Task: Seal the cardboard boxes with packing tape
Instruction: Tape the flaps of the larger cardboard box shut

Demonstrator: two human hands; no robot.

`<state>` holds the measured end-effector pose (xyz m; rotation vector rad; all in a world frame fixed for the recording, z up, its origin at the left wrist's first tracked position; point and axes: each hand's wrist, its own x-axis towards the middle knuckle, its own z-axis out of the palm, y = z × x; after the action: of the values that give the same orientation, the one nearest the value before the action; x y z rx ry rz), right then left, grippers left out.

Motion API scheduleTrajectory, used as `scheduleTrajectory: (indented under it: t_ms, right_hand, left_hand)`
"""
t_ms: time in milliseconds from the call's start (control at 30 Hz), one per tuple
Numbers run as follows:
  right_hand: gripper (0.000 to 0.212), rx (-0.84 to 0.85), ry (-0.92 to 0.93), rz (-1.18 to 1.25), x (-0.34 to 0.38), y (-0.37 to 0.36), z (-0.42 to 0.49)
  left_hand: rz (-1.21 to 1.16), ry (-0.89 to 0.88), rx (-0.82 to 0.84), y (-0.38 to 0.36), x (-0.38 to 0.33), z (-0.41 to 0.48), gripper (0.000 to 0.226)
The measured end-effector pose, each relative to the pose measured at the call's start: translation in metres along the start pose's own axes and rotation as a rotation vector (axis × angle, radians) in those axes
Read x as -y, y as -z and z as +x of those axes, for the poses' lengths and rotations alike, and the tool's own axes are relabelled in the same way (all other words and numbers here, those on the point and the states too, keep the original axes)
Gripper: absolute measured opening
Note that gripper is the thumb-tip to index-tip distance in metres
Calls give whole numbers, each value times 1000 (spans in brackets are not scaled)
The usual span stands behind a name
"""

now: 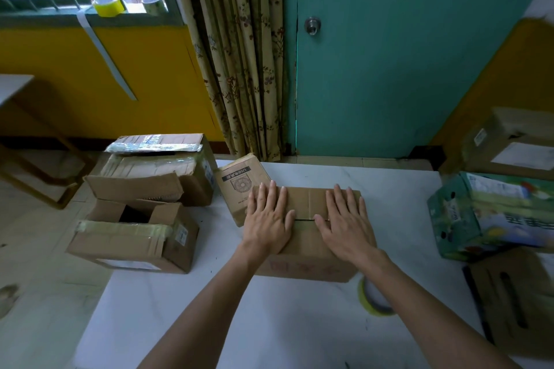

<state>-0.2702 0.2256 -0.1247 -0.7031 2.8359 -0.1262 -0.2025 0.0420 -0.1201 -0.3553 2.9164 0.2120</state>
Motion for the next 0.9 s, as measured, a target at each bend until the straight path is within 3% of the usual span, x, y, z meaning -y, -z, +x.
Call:
scheduleTrajectory:
  t_ms: [133, 333, 633, 900]
  right_hand:
    - [77, -3, -118, 136, -13, 3, -7]
    - [78, 21, -102, 222, -16, -1, -4]
    - [79, -7, -127, 159, -27, 2, -8]
    - [78, -9, -110, 192, -36, -5, -3]
  left_hand:
    - [-16, 5, -13, 0, 15, -5, 66]
    - [-94, -2, 11, -4, 25, -4, 66]
    - [-172, -9, 23, 4, 12, -4, 64]
    - [-96, 7, 25, -3, 3, -2, 64]
